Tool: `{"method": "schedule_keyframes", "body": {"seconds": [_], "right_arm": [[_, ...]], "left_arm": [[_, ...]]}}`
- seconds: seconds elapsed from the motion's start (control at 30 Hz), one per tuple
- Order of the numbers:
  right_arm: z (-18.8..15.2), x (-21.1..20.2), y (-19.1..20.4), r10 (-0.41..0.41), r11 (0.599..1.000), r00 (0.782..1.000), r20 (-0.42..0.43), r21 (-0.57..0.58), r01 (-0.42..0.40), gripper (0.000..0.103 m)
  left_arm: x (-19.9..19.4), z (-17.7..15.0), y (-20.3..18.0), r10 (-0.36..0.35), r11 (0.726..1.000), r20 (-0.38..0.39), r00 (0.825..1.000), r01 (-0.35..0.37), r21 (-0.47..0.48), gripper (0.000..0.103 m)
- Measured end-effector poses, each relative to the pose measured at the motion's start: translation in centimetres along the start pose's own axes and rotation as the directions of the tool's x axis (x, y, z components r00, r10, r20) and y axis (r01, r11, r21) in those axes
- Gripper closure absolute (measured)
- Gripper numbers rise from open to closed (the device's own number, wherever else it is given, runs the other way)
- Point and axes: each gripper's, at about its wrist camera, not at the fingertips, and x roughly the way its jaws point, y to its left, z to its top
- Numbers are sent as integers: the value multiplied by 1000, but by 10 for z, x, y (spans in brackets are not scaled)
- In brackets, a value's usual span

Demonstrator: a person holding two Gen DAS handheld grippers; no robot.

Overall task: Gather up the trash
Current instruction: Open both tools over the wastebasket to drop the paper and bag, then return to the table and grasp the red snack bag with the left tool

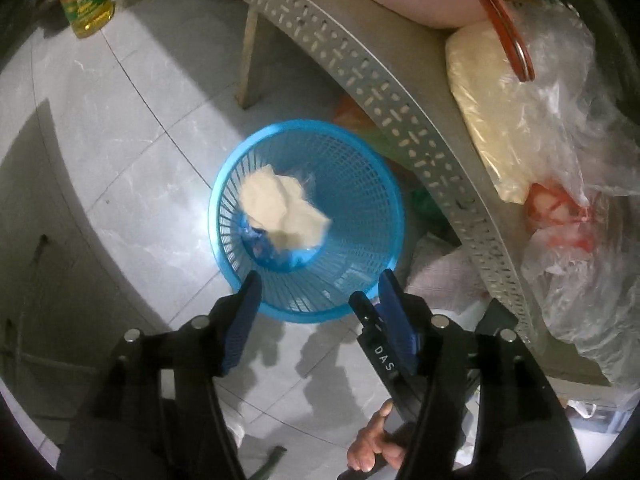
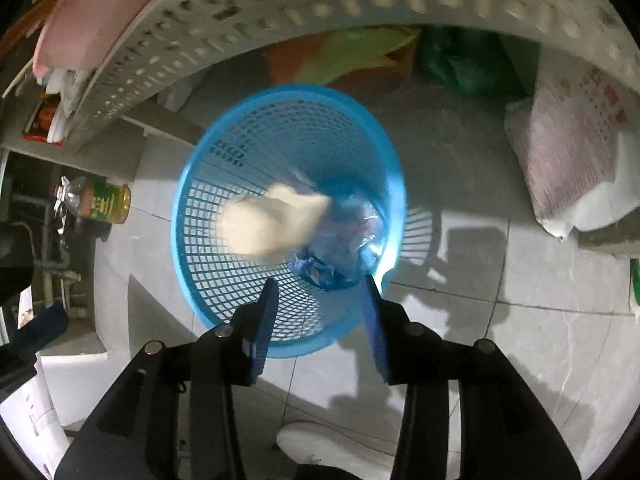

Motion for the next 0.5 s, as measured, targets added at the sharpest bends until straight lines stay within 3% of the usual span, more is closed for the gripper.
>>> {"method": "schedule_keyframes", "body": {"seconds": [0.13,0.27,0.4,0.5], "right_arm": [[-7,-9,-12,-1,1000,1000,11,7,1,58],[-15,-26,-17,1,1000,1000,20,-15,-1,58],[-31,-52,-7,4,996,999,37,-92,-1,58],[-45,-74,5,7,986,998,62,-165,3,50]], "left_arm": [[-12,-4,1,16,1000,22,1000,-17,22,42],[-35,-12,3,-11,1000,55,998,9,30,41],[-71,-31,0,-45,997,106,993,38,73,39],[-106,-55,-3,-81,989,126,989,64,134,36]]}}
